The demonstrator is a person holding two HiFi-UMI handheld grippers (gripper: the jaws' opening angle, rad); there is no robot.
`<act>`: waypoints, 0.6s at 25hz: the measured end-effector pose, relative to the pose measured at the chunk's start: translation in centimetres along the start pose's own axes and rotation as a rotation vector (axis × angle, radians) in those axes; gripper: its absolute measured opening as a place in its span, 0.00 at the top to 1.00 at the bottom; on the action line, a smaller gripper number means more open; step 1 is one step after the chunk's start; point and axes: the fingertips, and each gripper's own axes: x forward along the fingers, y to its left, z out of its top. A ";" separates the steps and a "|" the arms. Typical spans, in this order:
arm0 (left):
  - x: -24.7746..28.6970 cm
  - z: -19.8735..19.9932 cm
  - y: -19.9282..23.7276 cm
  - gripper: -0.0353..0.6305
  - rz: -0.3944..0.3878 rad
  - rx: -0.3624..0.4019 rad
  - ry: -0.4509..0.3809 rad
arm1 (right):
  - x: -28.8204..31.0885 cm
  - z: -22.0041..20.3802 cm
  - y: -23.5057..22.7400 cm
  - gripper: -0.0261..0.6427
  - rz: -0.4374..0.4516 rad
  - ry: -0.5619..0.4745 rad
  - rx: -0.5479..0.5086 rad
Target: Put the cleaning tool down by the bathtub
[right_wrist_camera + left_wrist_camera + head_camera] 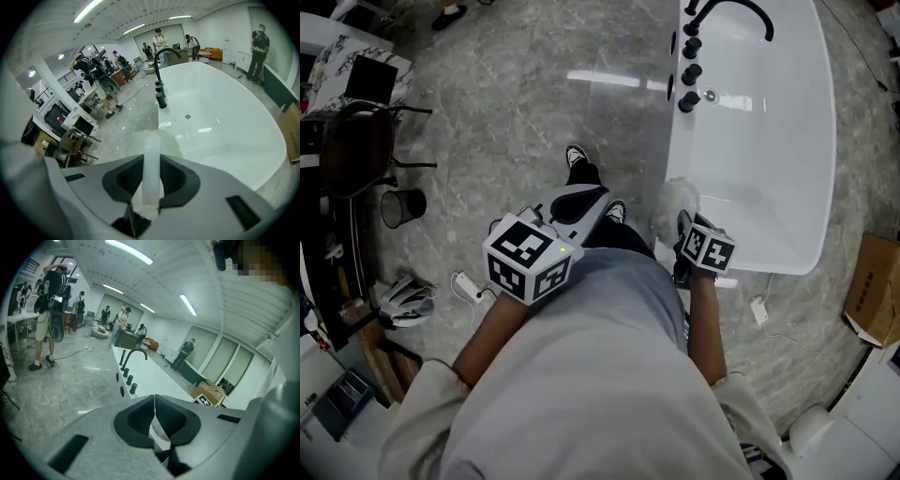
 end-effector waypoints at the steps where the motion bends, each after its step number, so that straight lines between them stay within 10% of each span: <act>1: 0.0 0.0 0.0 0.93 0.000 0.001 0.001 | 0.2 -0.2 -0.1 0.85 -0.003 0.008 -0.001; 15: -0.3 -0.4 0.3 0.93 0.001 -0.016 0.006 | 2.7 -2.0 -2.0 0.85 -0.060 0.080 -0.037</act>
